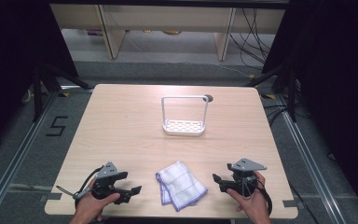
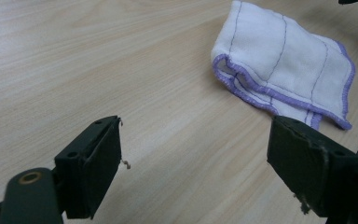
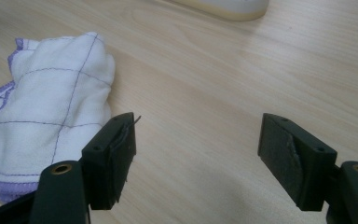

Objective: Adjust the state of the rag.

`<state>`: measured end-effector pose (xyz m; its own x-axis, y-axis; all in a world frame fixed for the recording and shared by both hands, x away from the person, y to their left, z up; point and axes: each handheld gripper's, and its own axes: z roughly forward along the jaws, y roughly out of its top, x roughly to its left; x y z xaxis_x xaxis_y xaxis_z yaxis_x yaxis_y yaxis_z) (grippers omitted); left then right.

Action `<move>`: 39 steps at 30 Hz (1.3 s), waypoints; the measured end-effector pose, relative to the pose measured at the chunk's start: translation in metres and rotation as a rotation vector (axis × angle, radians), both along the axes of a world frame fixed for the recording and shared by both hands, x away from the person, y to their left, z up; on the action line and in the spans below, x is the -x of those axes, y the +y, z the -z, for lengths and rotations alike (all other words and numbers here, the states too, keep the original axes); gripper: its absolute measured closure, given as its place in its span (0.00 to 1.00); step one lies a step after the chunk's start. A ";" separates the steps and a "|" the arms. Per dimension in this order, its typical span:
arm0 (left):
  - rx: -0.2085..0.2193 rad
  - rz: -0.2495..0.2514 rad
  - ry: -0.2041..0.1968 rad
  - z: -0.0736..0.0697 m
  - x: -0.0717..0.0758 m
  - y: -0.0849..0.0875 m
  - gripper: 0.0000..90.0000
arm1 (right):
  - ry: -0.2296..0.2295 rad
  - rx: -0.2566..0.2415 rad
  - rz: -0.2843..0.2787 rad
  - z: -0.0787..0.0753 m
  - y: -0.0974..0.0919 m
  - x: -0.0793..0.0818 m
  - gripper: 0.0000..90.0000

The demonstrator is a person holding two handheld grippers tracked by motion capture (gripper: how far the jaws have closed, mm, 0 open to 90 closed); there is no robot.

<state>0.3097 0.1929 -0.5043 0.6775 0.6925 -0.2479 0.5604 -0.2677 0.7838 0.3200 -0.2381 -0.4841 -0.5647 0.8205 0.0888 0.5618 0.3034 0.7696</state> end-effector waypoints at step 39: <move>-0.008 -0.023 -0.016 -0.001 0.001 0.001 0.19 | -0.037 0.084 -0.362 -0.010 0.097 0.026 0.65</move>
<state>0.3087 0.1935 -0.5037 0.6654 0.7096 -0.2316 0.5539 -0.2613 0.7905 0.2944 -0.1411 -0.4740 -0.8209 0.5711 0.0033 0.3789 0.5403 0.7513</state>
